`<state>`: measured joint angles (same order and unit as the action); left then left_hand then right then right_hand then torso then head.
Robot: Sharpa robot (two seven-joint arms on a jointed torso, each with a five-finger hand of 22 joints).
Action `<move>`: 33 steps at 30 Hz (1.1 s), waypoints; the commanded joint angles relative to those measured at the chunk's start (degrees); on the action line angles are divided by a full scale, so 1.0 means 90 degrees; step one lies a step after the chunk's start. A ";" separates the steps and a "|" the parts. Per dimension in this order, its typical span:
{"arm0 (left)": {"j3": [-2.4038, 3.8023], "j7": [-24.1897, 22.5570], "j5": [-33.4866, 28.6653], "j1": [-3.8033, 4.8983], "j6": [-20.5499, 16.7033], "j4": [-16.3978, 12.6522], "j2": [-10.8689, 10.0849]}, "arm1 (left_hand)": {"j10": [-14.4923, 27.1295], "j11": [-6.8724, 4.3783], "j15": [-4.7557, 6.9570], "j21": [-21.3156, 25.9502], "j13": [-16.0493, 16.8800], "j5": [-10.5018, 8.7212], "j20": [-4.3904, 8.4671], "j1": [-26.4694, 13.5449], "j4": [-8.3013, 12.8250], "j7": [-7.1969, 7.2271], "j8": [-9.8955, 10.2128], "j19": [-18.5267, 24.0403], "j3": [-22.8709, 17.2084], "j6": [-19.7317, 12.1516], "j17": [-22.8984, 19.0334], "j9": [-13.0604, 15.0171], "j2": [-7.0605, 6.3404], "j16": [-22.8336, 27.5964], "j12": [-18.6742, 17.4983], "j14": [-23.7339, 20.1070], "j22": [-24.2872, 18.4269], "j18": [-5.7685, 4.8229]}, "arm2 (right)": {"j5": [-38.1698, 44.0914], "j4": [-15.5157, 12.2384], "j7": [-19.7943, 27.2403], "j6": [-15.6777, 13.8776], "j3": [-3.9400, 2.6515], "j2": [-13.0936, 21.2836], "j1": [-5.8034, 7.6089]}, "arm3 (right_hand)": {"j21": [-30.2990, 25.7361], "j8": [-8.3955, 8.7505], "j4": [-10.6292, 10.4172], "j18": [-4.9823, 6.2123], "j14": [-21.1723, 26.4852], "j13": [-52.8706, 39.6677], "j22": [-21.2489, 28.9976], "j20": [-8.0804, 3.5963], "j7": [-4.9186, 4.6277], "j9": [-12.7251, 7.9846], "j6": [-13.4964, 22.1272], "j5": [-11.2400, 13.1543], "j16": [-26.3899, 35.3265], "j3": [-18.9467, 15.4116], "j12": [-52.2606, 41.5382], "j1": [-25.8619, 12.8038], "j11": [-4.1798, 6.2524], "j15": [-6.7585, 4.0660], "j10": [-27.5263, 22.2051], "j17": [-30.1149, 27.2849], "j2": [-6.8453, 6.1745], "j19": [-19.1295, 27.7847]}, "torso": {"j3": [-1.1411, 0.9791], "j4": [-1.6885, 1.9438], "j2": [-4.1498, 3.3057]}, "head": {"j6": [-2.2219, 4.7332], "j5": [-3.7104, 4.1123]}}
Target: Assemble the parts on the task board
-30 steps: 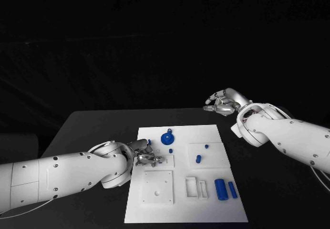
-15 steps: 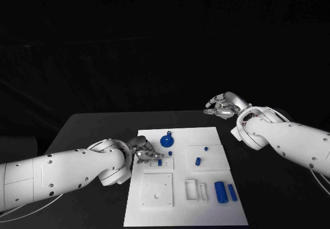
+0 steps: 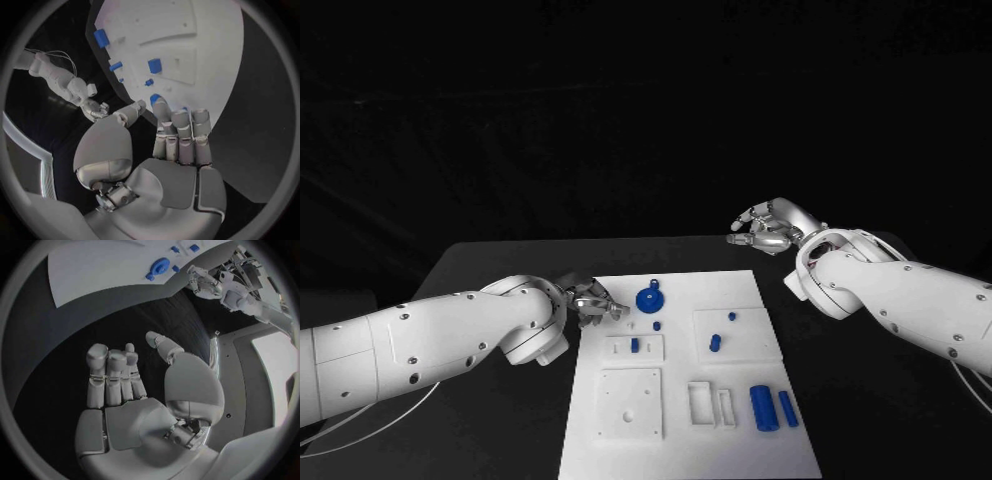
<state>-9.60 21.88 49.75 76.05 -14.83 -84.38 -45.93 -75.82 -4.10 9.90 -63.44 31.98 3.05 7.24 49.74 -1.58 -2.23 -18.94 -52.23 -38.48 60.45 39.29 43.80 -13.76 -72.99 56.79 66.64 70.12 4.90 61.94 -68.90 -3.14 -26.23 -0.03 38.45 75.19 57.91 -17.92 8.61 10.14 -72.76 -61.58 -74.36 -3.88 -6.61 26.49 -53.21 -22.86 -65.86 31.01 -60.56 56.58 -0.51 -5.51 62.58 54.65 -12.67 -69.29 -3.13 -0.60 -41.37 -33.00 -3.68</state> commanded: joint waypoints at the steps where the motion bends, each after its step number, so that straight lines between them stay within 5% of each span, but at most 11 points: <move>1: 0.0039 0.0141 -0.0130 0.0022 0.0541 0.0192 0.0065 | 0.0047 0.0006 -0.0001 0.0046 0.0007 0.0014 0.0737 0.0024 0.0041 -0.0020 0.0044 0.0054 0.0014 -0.0069 -0.0011 -0.0017 0.0036 0.0035 -0.0037 -0.0052 -0.0004 -0.0077 | 0.0002 0.0005 0.0047 0.0095 -0.0003 0.0000 -0.0003 | -0.0035 0.0019 -0.0017 0.0541 -0.0012 0.0008 -0.0008 -0.0022 -0.0032 0.0010 0.0006 -0.0027 0.0038 -0.0039 0.0004 -0.0032 0.0011 -0.0038 -0.0050 0.0009 0.0046 0.0019 | 0.0003 0.0012 -0.0005 | 0.0002 0.0004; 5: 0.0170 0.0202 -0.0116 0.0024 0.0654 0.0407 0.0112 | 0.0054 0.0019 -0.0017 0.0061 0.0014 0.0012 0.0729 -0.0049 -0.0013 -0.0033 0.0061 0.0061 0.0042 -0.0081 -0.0022 -0.0024 0.0041 0.0034 -0.0044 -0.0057 -0.0007 -0.0094 | 0.0002 0.0004 0.0043 0.0096 -0.0003 -0.0009 -0.0004 | -0.0035 0.0019 -0.0018 0.0540 -0.0012 0.0009 -0.0008 -0.0022 -0.0032 0.0010 0.0006 -0.0029 0.0039 -0.0039 0.0004 -0.0033 0.0011 -0.0038 -0.0050 0.0009 0.0048 0.0019 | 0.0004 0.0008 -0.0005 | -0.0011 0.0004; 10: 0.0239 0.0274 -0.0080 0.0030 0.0755 0.0626 0.0148 | 0.0043 0.0007 -0.0010 0.0070 0.0032 0.0005 0.0737 -0.0163 -0.0138 -0.0020 0.0040 0.0043 0.0052 -0.0027 -0.0034 -0.0009 0.0024 0.0014 -0.0044 -0.0040 -0.0006 -0.0099 | 0.0002 0.0003 0.0041 0.0093 -0.0003 0.0003 -0.0004 | -0.0036 0.0020 -0.0018 0.0540 -0.0012 0.0010 -0.0009 -0.0022 -0.0032 0.0011 0.0006 -0.0032 0.0039 -0.0040 0.0003 -0.0034 0.0011 -0.0038 -0.0050 0.0010 0.0051 0.0018 | 0.0003 -0.0008 -0.0017 | -0.0011 0.0018; 33: 0.0244 0.0378 0.0562 0.0094 0.1161 0.1185 0.0456 | 0.0038 -0.0024 0.0018 0.0082 0.0063 -0.0009 0.0758 -0.0278 -0.0352 0.0016 -0.0056 0.0033 0.0037 0.0062 -0.0062 0.0064 -0.0051 -0.0014 -0.0053 -0.0049 0.0011 -0.0103 | 0.0003 -0.0019 0.0042 0.0087 -0.0003 0.0007 -0.0004 | -0.0037 0.0022 -0.0012 0.0540 -0.0016 0.0014 -0.0013 -0.0023 -0.0032 0.0014 0.0007 -0.0041 0.0039 -0.0043 -0.0002 -0.0034 0.0012 -0.0038 -0.0048 0.0012 0.0052 0.0015 | 0.0002 -0.0010 -0.0013 | -0.0047 -0.0003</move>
<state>-7.45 25.26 53.57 76.80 -5.77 -73.92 -42.06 -75.72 -4.00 9.81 -63.00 32.45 3.05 7.17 47.67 -4.40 -2.12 -19.26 -52.00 -38.16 60.79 38.79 44.31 -14.22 -72.99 56.57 66.30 70.13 4.90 61.85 -68.99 -3.15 -26.07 -0.03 38.56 75.17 57.91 -17.92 8.45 10.13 -72.76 -61.52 -74.40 -3.78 -6.42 26.52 -53.18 -22.86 -65.86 30.84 -60.56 56.58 -0.51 -5.51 62.58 54.69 -12.67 -69.38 -3.12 -0.61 -41.49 -33.43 -3.65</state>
